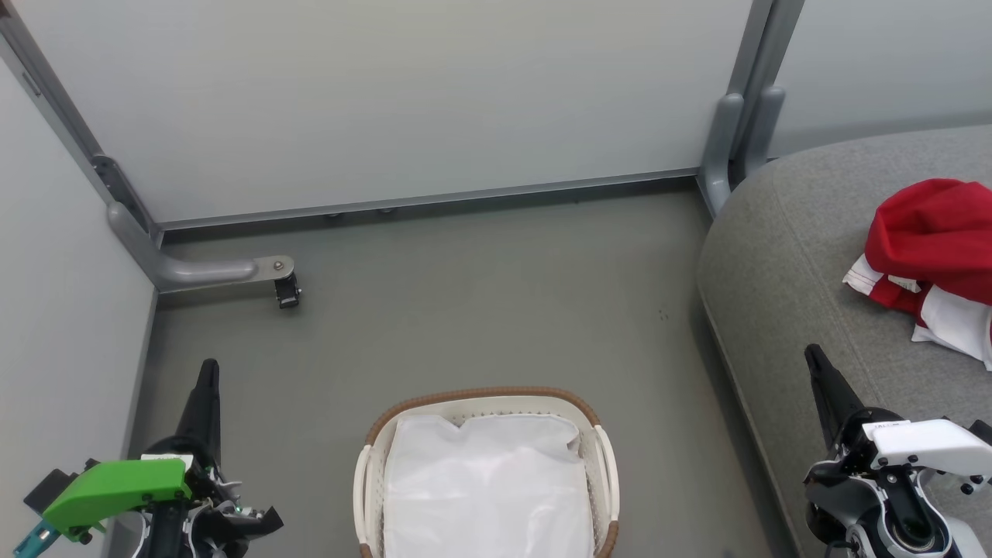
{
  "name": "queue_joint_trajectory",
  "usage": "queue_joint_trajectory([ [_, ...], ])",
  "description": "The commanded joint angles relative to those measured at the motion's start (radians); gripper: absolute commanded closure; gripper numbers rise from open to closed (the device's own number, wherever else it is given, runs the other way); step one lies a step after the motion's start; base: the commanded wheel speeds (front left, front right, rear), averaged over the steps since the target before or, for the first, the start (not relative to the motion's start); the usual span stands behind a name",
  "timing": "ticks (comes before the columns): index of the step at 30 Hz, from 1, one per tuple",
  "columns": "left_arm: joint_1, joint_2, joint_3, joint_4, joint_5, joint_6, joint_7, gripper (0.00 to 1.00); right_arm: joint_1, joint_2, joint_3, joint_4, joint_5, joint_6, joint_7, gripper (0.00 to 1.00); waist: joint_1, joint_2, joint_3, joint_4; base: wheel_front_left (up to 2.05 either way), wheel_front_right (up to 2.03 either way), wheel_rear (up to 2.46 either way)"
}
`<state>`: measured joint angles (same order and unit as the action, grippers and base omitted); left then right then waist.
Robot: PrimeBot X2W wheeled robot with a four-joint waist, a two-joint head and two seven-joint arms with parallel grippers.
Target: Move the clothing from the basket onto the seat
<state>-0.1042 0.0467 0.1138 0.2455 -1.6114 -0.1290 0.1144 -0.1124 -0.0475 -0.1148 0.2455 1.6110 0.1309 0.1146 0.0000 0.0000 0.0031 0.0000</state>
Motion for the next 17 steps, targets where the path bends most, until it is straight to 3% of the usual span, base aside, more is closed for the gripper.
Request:
queue_joint_trajectory([
  [1, -0.01, 0.007, 0.002, -0.001, -0.003, -0.004, 0.003, 1.0, 0.008, -0.005, -0.001, -0.004, 0.004, 0.0, 0.003, 1.0, 0.0, 0.0, 0.0, 0.0, 0.0, 0.0, 0.0],
  [17, -0.01, 0.007, 0.002, -0.002, -0.003, -0.004, 0.003, 1.0, 0.008, -0.005, -0.001, -0.004, 0.004, 0.0, 0.003, 1.0, 0.0, 0.0, 0.0, 0.0, 0.0, 0.0, 0.0],
])
